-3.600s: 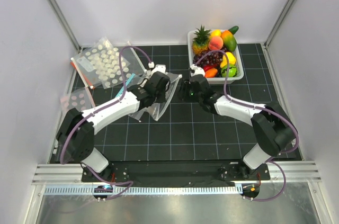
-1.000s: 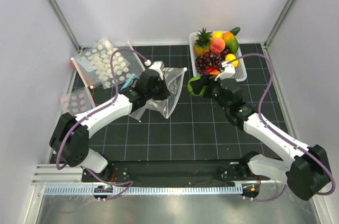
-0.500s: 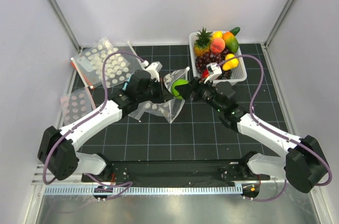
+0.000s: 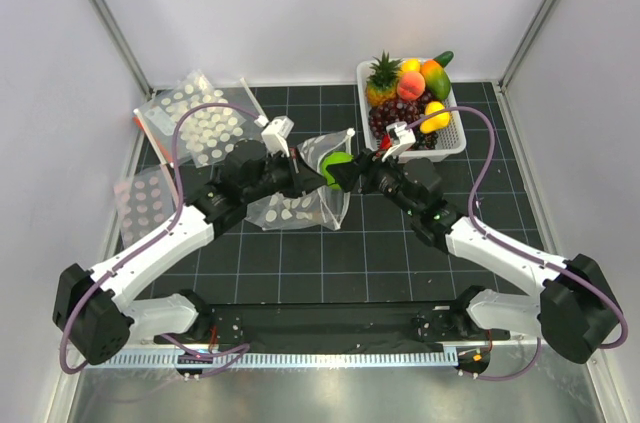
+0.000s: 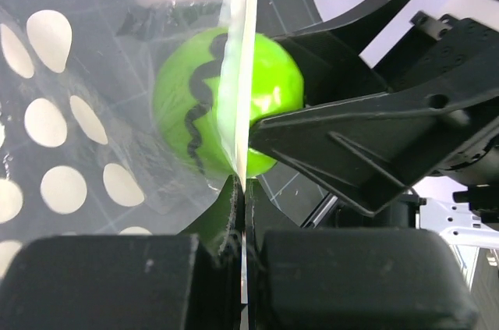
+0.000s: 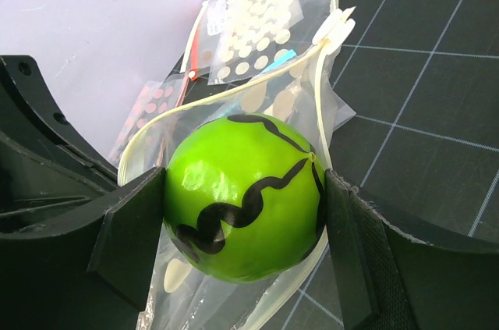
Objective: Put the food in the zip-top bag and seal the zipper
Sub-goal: Place the fake fruit in the zipper food storage bag.
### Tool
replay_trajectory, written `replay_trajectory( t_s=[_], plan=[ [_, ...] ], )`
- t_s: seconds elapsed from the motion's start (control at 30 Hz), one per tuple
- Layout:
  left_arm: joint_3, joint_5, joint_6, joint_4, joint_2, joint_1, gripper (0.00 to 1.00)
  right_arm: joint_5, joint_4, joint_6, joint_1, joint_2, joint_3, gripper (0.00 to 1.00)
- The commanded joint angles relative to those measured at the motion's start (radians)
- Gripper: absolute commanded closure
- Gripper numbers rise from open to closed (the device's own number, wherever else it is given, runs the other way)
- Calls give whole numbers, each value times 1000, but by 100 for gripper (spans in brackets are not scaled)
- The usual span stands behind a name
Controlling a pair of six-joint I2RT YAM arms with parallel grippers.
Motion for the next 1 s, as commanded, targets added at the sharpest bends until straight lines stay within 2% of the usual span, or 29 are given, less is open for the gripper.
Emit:
replay_trajectory(
  t_s=[0.0,0.13,0.37,0.4,0.43,0.57,0.73,0.77,0.87,0.97],
  plan=[
    [6,19,0,62,-20,-2,100,5,81,13,8,6,-4,57],
    [8,28,7,62,-3,-2,100,-20,95,33,8,12,-7,50],
    [0,20,-7,67,-5,-1,100,-30,92,50,8,15,-4,44],
    [-6,19,-11,76,-15,1,100,-29,85,54,8,23,-4,46],
    [-15,19,-17,102,-23,7,100,-23,85,59,8,27,-2,55],
    [-84,14,-63,171,-72,38,100,-3,73,67,8,60,10,66],
    [-138,11,-91,246,-138,61,100,39,9,30,34,78,42,68],
    [-143,16,-91,262,-137,61,100,39,-10,15,45,81,53,68],
    [-130,60,-91,268,-109,61,100,164,-106,-25,86,95,100,71],
    [-115,89,-91,268,-80,61,100,197,-139,-38,99,90,119,72]
  ],
)
